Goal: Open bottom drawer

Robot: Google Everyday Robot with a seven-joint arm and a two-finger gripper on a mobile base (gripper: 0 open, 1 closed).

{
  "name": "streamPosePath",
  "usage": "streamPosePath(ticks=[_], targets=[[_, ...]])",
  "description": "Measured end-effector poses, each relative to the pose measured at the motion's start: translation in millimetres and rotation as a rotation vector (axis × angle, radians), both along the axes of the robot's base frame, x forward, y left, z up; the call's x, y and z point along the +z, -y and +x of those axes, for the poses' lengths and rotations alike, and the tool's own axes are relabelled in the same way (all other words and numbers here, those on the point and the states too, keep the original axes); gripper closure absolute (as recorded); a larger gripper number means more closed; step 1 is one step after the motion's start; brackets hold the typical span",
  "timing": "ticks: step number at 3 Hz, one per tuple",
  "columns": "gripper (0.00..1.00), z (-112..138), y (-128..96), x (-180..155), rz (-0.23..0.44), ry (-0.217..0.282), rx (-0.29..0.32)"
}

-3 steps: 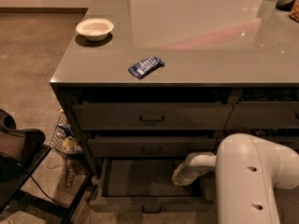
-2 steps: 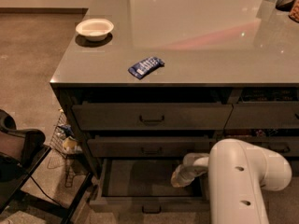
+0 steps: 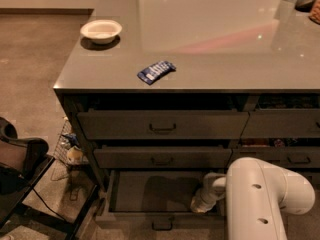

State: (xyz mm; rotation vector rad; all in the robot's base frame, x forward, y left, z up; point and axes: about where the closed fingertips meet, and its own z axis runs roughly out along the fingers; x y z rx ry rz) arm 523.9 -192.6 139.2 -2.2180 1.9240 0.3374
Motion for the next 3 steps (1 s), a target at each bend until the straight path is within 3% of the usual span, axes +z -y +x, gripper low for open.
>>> streamPosePath(ticks=[1,2,3], targets=[[1.00,-14,5,-4,-0.001,-0.026,-0.015],[1.00,-58,10,5,0.017,-0.095,-0.037],[1.00,-120,17,27,0.037,-0.185,-0.039]])
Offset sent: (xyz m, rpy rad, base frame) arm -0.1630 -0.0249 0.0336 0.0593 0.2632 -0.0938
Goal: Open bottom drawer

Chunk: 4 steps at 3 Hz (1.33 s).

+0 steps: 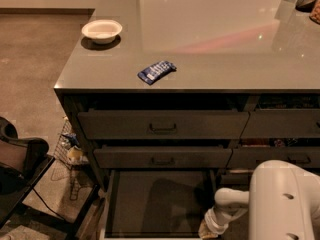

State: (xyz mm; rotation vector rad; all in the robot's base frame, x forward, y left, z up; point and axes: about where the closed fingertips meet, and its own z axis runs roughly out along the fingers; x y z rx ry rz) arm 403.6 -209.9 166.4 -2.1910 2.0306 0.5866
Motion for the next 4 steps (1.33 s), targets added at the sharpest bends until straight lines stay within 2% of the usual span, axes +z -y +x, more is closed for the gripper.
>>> streamPosePath(ticks=[1,2,3,4], targets=[[0.86,-15.0,-1.0,1.1,0.004,-0.022,0.006],[0.63,-17.4,-1.7,0.0,0.006,-0.026,0.006],[0.32,-20.3,-2.8,-1.7,0.007,-0.031,0.007],[0.07,-22.2,-3.7,-2.8,0.009,-0.035,0.007]])
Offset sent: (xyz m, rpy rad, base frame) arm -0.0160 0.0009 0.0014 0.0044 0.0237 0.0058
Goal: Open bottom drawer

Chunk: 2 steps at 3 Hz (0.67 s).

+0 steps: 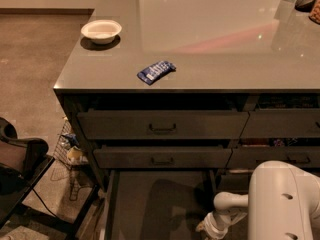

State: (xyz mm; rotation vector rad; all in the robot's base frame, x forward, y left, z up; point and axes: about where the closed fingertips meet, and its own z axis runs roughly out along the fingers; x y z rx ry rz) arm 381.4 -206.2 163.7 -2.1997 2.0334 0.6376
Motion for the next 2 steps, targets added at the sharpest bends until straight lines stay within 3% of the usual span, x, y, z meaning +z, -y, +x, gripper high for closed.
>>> streamPosePath(ticks=[1,2], targets=[[0.00,-1.2,-0.5,-0.7,0.001,-0.002,0.000],[0.00,-1.3,-0.5,-0.7,0.001,-0.002,0.000]])
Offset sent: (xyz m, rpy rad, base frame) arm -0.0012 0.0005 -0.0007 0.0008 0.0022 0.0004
